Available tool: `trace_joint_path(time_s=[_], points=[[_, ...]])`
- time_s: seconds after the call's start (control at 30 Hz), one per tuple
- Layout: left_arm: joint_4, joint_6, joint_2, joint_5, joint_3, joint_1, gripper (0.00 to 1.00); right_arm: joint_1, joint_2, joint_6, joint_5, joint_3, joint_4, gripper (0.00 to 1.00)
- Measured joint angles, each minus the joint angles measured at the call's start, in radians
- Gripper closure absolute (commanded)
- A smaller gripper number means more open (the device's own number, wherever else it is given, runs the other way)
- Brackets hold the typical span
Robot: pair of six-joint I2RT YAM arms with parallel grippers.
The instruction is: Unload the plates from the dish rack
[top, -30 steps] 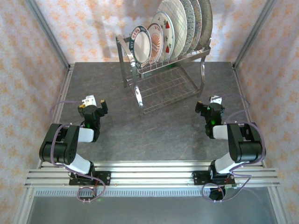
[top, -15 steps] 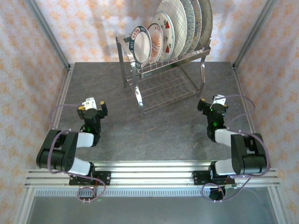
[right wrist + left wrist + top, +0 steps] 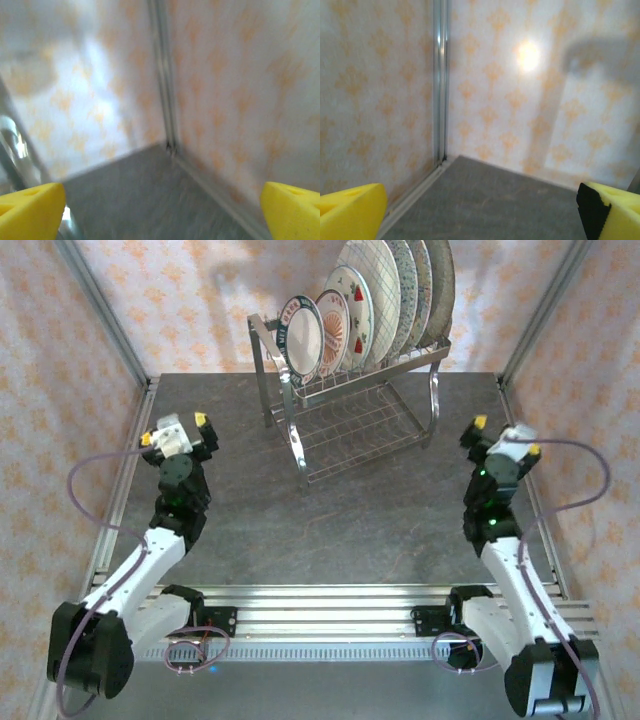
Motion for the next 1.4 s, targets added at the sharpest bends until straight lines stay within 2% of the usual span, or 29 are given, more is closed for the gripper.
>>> trace_joint_path(time_s=[0.1,0.17,0.23,0.37,0.4,0.53,0.67,0.87,0.97,1.03,1.23,1.4], points=[[-0.172,-0.03,-0.001,-0.058,0.23,-0.049,0.01,-0.014,0.074,0.102,0.065,0.431,-0.273,0.01],[-0.4,-0.112,0.006,-0.024,0.423,-0.058,0.01,-0.037,0.134,0.232,0.073,0.676,-0.451,0.01],[-0.525,-0.215,0.005,0.024,0.604,-0.058,0.01,-0.066,0.176,0.337,0.037,0.848,-0.567,0.01],[-0.673,-0.385,-0.035,0.078,0.692,-0.037,0.01,-0.081,0.197,0.443,-0.075,0.956,-0.735,0.01],[-0.772,-0.428,-0.013,0.098,0.759,-0.03,0.01,-0.082,0.22,0.457,-0.096,0.998,-0.794,0.01],[-0.961,-0.512,0.108,0.192,0.971,-0.035,0.01,-0.082,0.353,0.463,-0.169,1.194,-0.933,0.01],[-1.108,-0.578,0.171,0.306,1.018,-0.045,0.01,-0.082,0.443,0.443,-0.249,1.238,-0.989,0.02],[-1.235,-0.612,0.199,0.456,1.062,-0.086,0.01,-0.082,0.539,0.352,-0.452,1.293,-0.998,0.14],[-1.241,-0.615,0.194,0.519,1.079,-0.094,0.01,-0.082,0.563,0.298,-0.547,1.304,-0.985,0.18],[-1.234,-0.615,0.187,0.565,1.079,-0.103,0.01,-0.082,0.591,0.233,-0.621,1.339,-0.976,0.24],[-1.167,-0.615,0.164,0.714,1.064,-0.118,0.01,-0.082,0.631,0.046,-0.809,1.356,-0.912,0.29],[-1.096,-0.614,0.158,0.809,1.05,-0.118,0.01,-0.082,0.662,-0.069,-0.892,1.357,-0.869,0.3]])
